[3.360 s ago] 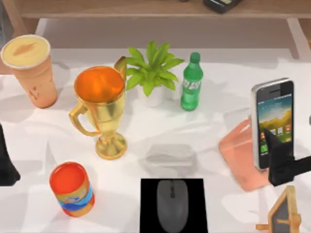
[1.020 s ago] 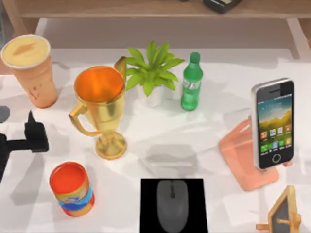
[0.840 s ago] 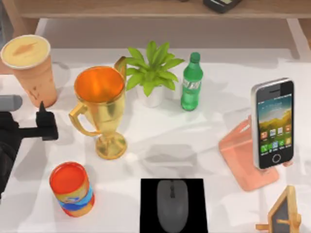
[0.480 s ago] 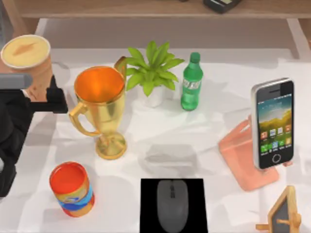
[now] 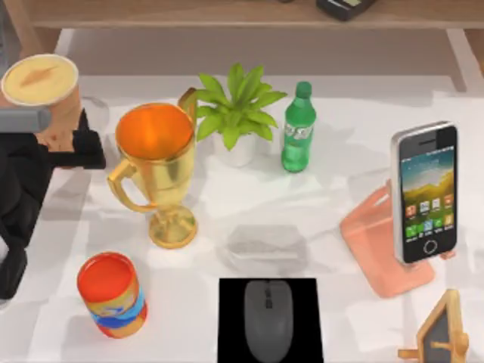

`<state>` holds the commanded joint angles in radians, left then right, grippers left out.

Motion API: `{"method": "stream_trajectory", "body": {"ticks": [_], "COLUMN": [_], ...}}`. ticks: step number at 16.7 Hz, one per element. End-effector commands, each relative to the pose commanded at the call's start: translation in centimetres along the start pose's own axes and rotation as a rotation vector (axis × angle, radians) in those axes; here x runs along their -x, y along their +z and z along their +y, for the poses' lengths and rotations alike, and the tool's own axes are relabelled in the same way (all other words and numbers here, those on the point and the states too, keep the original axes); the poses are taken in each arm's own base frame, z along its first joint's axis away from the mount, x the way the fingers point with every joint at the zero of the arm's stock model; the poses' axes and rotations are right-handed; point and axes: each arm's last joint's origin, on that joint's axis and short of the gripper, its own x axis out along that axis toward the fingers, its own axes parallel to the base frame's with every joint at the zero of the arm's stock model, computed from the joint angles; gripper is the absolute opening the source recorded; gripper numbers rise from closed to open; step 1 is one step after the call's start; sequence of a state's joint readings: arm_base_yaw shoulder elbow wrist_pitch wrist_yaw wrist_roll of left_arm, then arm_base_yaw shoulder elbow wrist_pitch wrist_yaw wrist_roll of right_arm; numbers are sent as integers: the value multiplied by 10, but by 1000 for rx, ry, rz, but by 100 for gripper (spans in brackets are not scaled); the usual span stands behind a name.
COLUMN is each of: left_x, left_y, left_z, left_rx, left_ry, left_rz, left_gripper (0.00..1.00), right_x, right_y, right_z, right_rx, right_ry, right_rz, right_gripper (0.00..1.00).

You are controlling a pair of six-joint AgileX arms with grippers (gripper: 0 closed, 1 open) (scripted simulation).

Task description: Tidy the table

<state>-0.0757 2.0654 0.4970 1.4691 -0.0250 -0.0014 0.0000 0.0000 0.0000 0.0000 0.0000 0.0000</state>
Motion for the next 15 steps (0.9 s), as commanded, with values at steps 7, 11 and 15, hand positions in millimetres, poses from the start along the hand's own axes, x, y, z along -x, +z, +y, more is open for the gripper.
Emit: {"method": "stream_trajectory", "body": {"ticks": [7, 11, 15], "left_x": [-27, -27, -27], "left_y": [0, 0, 0], "left_z": [1, 1, 1], "left_rx": [0, 0, 0], "left_ry": [1, 1, 1], "left_rz": [-1, -1, -1], "left_gripper": [100, 85, 55], "right_x": [0, 0, 0], "right_y": [0, 0, 0], "right_z": [0, 0, 0], "right_rx": [0, 0, 0], "right_ry": [0, 0, 0], "right_rz": [0, 0, 0], "right_gripper": [100, 100, 100]}}
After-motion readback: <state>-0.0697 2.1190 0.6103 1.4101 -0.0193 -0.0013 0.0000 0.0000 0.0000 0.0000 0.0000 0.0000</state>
